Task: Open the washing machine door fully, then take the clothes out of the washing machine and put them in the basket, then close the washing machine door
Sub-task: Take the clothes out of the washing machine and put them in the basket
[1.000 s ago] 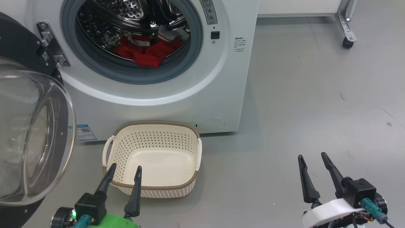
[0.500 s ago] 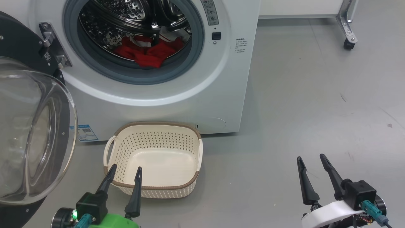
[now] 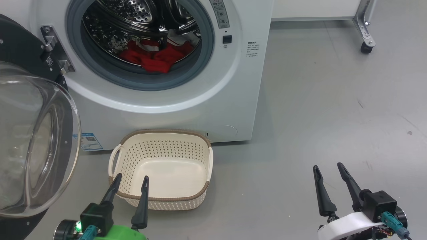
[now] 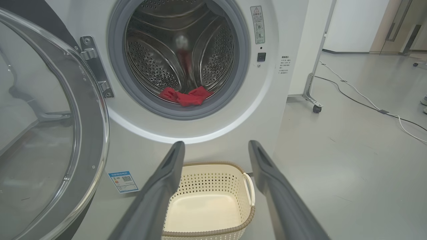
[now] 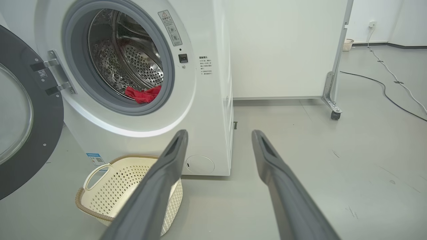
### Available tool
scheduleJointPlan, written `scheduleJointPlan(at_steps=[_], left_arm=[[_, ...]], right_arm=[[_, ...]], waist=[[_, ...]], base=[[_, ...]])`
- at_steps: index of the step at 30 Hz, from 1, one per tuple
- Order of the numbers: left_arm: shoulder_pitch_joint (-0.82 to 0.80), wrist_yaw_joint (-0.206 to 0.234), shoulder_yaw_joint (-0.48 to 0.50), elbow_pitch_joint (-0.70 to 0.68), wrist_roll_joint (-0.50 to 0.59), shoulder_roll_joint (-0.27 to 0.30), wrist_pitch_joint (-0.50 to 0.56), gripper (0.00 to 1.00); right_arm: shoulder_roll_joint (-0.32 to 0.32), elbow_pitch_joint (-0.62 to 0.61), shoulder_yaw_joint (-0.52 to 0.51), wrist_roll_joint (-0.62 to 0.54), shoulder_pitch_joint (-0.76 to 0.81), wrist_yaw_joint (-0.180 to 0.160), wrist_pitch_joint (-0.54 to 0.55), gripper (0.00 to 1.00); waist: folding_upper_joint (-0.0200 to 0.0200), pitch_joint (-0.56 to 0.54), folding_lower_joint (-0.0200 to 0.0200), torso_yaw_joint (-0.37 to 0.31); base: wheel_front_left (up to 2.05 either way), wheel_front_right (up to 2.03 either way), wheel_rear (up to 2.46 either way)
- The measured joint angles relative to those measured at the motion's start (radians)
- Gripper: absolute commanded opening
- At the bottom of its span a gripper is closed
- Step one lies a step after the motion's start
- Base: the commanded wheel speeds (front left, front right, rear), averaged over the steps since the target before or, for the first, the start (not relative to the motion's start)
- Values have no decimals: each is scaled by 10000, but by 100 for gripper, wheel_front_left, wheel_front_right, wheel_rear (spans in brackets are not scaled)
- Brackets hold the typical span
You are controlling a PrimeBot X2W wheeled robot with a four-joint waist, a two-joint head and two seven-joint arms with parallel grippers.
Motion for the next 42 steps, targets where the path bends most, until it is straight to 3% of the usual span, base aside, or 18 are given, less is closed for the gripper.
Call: scheduleJointPlan(at_steps=[42], left_arm=[[16, 4, -58, -132, 25, 4, -117, 100]], right_arm=[[6, -90, 48, 75, 120, -23, 0, 100]], waist=[[0, 103, 0, 0]], base=[[71, -71, 0]])
